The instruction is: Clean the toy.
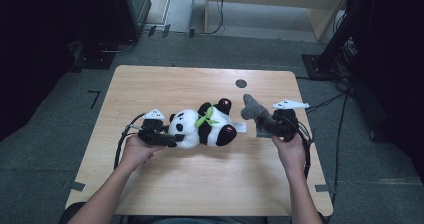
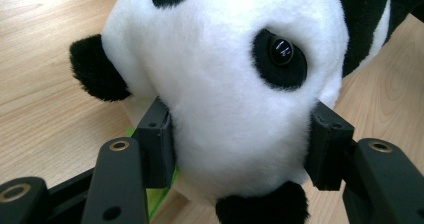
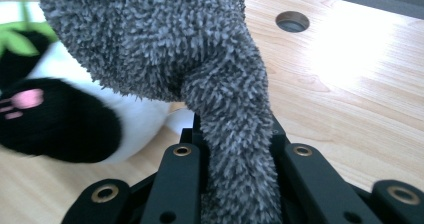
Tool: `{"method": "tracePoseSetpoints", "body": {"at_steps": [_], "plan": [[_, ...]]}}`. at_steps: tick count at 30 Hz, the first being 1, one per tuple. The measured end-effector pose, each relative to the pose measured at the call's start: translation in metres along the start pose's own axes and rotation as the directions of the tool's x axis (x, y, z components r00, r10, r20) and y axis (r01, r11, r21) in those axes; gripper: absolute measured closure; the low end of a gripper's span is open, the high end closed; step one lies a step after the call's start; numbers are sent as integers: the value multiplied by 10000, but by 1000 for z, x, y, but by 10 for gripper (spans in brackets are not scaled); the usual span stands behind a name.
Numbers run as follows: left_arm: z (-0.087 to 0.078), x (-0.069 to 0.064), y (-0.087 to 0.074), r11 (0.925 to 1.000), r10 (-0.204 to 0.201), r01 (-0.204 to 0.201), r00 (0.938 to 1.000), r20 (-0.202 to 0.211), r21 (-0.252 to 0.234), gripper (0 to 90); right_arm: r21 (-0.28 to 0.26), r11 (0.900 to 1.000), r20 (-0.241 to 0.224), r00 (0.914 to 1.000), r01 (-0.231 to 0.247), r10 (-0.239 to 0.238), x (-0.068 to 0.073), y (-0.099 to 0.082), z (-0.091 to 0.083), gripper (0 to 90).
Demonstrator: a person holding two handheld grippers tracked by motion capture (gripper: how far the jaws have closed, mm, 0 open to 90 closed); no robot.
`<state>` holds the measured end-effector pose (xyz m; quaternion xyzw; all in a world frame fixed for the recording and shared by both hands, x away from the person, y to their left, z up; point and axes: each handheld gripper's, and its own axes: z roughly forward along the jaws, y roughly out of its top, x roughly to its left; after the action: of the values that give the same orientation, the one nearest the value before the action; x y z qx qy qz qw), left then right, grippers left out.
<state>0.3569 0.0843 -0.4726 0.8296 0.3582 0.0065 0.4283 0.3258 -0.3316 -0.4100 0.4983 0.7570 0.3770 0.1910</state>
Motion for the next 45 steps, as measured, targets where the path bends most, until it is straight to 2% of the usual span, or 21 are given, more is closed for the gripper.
{"method": "tracePoseSetpoints", "body": {"at_steps": [3, 6, 9, 10, 12, 16, 22, 26, 28, 31, 33, 37, 39, 43, 44, 45], "plan": [[0, -1, -1, 10000, 33, -33, 10000, -47, -32, 415, 146, 9998, 91, 9998, -151, 150, -9, 0, 9, 776], [0, -1, -1, 9999, 98, -98, 9999, -89, -42, 410, 234, 9997, 276, 9996, -114, 108, -16, -1, 17, 775], [0, -2, -2, 9999, 113, -114, 9999, -94, -80, 403, 256, 9987, 370, 9984, -435, 425, -28, -3, 25, 772], [0, -2, -3, 9999, 139, -140, 9999, -93, -84, 400, 286, 9980, 537, 9970, -572, 556, -33, -4, 27, 772], [0, -1, -3, 9998, 156, -157, 9998, -85, -105, 395, 299, 9950, 866, 9920, -948, 919, -43, -6, 32, 773], [0, -1, -3, 9999, 105, -106, 9999, -50, -98, 390, 203, 9885, 888, 9851, -1498, 1475, -59, -12, 41, 772], [1, 1, -6, 9998, 170, -169, 9998, 54, -133, 364, 583, 9802, 1293, 9750, -1891, 1805, -77, -24, 55, 772], [1, 0, -6, 9997, 216, -216, 9998, 27, -127, 360, 609, 9793, 1902, 9653, -1933, 1787, -85, -32, 62, 771], [2, 0, -6, 9996, 229, -229, 9997, 27, -135, 359, 682, 9757, 2035, 9603, -2083, 1908, -89, -35, 66, 770], [2, 0, -7, 9996, 254, -254, 9997, 27, -149, 357, 723, 9721, 2074, 9567, -2233, 2043, -93, -40, 71, 766], [2, 1, -7, 9996, 243, -242, 9997, 72, -144, 352, 802, 9729, 2019, 9593, -2171, 1974, -93, -43, 75, 763], [2, 2, -7, 9998, 171, -170, 9998, 114, -136, 339, 760, 9840, 2104, 9672, -1611, 1421, -91, -47, 80, 756], [2, 2, -7, 9997, 215, -214, 9997, 95, -112, 336, 606, 9798, 1977, 9645, -1904, 1752, -92, -50, 80, 744], [2, 2, -8, 9996, 277, -276, 9996, 93, -109, 329, 491, 9608, 1300, 9556, -2727, 2646, -99, -53, 79, 661], [2, 2, -8, 9995, 286, -285, 9995, 94, -116, 328, 530, 9571, 1206, 9533, -2847, 2769, -100, -52, 79, 633], [2, 2, -8, 9995, 299, -298, 9995, 99, -127, 326, 636, 9580, 1246, 9547, -2796, 2703, -99, -51, 80, 604]]}}
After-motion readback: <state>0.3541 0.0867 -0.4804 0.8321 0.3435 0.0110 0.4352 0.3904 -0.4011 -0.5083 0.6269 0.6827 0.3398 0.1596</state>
